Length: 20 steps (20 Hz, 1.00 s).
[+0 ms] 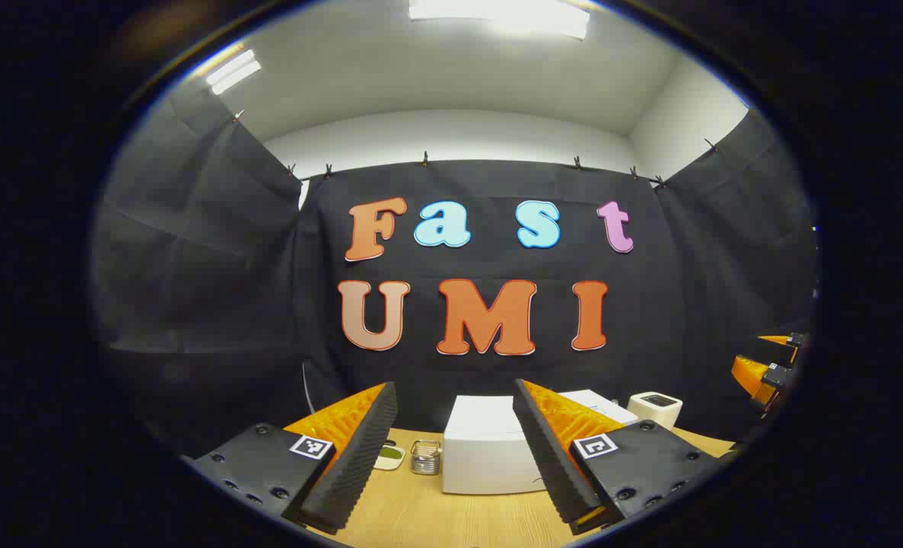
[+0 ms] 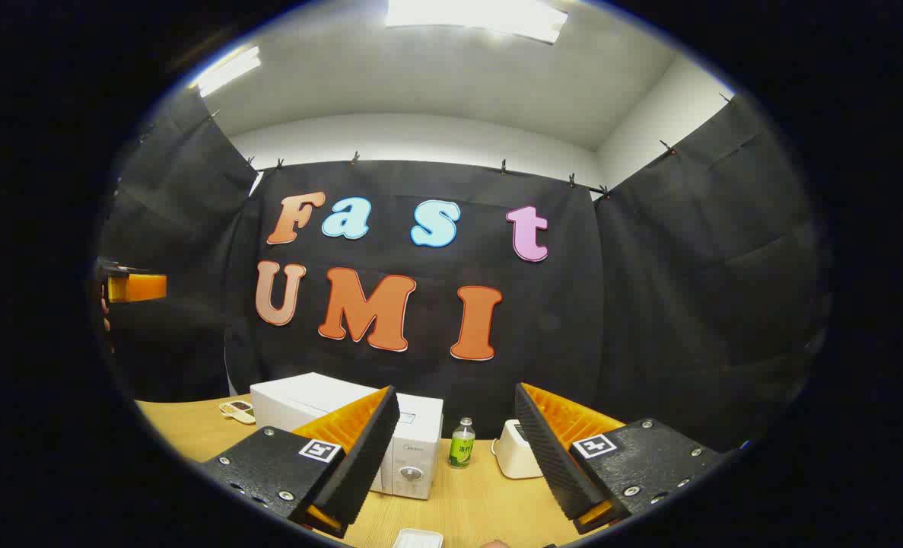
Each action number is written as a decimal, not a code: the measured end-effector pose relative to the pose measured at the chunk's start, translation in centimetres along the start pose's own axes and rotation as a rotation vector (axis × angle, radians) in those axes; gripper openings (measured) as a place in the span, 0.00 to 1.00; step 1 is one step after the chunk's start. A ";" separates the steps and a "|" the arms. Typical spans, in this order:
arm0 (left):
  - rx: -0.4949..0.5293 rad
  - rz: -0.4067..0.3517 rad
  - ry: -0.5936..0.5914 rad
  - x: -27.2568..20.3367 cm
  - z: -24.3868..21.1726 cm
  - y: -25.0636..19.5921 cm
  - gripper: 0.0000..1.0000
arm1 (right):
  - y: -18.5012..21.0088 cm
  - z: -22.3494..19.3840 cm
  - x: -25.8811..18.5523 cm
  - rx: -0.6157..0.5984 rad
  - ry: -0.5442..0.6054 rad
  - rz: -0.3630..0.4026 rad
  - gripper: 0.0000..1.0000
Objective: Open the microwave oven with the left hand, put the food in, and close the microwave oven.
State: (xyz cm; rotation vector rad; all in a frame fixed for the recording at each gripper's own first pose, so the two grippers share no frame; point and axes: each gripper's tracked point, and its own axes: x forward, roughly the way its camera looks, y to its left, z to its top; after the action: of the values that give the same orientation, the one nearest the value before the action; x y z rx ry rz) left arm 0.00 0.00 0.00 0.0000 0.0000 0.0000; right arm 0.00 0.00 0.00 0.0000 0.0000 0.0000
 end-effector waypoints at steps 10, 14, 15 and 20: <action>0.000 -0.037 -0.004 2.0 0.0 -1.2 0.97 | 0.8 1.0 0.9 0.020 -0.017 0.036 0.94; 0.006 -0.046 -0.003 4.2 -0.3 -1.3 0.97 | 0.8 1.0 2.6 0.054 -0.020 0.034 0.94; 0.005 -0.052 -0.006 4.9 -0.2 -1.4 0.97 | 0.6 1.1 3.2 0.053 -0.025 0.024 0.94; 0.038 -0.070 -0.012 7.4 -0.4 -1.7 0.99 | 0.9 0.9 5.5 0.082 -0.020 0.011 0.93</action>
State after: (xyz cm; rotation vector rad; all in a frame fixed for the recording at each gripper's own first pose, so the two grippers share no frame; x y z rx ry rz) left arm 7.41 -1.75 -0.41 0.0379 -0.0118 -0.0697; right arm 5.52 0.91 0.92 0.0816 -0.0200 0.0107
